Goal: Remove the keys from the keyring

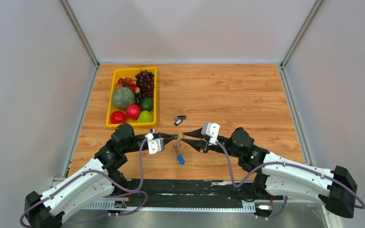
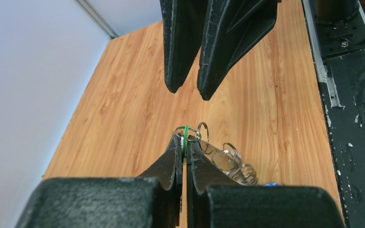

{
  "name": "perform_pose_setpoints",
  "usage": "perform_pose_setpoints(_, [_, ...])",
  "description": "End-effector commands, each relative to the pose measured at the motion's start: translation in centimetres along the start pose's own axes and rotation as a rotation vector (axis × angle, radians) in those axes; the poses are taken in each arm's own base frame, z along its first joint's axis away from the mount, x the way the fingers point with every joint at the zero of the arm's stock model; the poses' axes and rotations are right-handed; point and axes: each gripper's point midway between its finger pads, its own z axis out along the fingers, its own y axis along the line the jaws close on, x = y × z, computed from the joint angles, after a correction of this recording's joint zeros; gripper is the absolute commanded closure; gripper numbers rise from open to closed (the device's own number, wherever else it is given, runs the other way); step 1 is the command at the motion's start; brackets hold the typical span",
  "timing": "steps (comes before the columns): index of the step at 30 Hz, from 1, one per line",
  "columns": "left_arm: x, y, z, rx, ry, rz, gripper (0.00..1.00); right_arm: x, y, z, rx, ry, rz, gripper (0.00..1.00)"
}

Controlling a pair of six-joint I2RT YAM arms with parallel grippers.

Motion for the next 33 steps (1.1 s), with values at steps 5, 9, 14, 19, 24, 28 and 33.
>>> perform_pose_setpoints(5, [-1.9, 0.8, 0.0, -0.021, -0.05, 0.05, 1.0, 0.1, 0.5, 0.6, -0.025, 0.004, 0.042, 0.7])
perform_pose_setpoints(9, [-2.0, 0.7, 0.0, -0.015, -0.053, 0.053, 1.0, 0.7, 0.6, 0.8, -0.032, 0.019, 0.044, 0.7])
perform_pose_setpoints(14, [-2.1, 0.7, -0.1, -0.016, -0.054, 0.055, 1.0, 1.1, 1.0, 1.4, -0.061, 0.034, 0.053, 0.72])
perform_pose_setpoints(19, [-2.1, 0.7, -0.1, -0.014, -0.056, 0.053, 1.0, 1.5, 1.1, 1.8, -0.07, 0.048, 0.059, 0.77])
perform_pose_setpoints(24, [-2.2, 0.5, 0.0, -0.007, -0.061, 0.055, 1.0, 1.4, 1.1, 2.0, -0.069, 0.042, 0.065, 0.83])
perform_pose_setpoints(28, [-2.2, 0.5, 0.0, -0.002, -0.062, 0.056, 1.0, 1.2, 0.9, 2.0, -0.059, 0.036, 0.071, 0.81])
perform_pose_setpoints(33, [-2.1, 0.3, 0.0, 0.007, -0.064, 0.059, 1.0, 0.8, 0.7, 2.1, -0.051, 0.025, 0.073, 0.8])
